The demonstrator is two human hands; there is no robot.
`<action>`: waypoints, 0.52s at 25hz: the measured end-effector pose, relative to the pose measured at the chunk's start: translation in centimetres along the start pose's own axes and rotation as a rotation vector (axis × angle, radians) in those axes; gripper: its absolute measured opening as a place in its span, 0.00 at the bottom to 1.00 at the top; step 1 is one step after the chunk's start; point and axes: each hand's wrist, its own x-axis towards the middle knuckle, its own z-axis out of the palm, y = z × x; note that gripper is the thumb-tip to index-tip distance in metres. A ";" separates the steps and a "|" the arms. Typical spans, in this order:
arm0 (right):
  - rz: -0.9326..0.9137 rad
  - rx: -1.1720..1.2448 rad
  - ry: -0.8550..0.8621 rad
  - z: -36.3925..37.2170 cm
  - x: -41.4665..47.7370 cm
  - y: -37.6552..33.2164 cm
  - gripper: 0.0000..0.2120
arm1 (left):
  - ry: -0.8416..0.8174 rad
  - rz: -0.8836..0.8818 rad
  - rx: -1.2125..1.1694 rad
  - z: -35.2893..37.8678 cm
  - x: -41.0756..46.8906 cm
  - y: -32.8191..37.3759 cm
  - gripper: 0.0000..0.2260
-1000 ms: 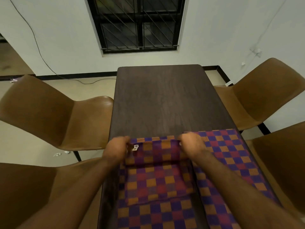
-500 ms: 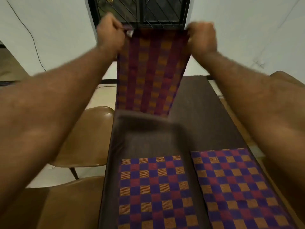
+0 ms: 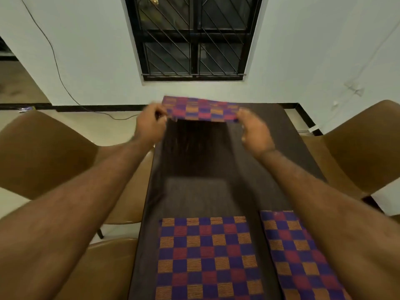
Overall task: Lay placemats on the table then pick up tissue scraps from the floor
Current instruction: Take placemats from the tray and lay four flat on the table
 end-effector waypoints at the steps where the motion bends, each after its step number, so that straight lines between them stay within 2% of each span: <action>1: 0.033 0.015 -0.096 2.0 -1.6 0.9 0.28 | -0.071 -0.046 0.023 1.6 -1.7 -2.2 0.06; 5: 0.224 0.029 -0.432 7.9 -6.9 3.0 0.31 | -0.368 -0.125 0.088 6.1 -7.4 -8.2 0.13; 7: 0.279 0.000 -0.545 10.1 -9.0 3.9 0.32 | -0.498 -0.132 0.105 7.1 -9.2 -9.9 0.16; 13: 0.331 -0.013 -0.570 11.3 -10.9 5.0 0.30 | -0.538 -0.182 0.120 7.3 -11.4 -11.1 0.19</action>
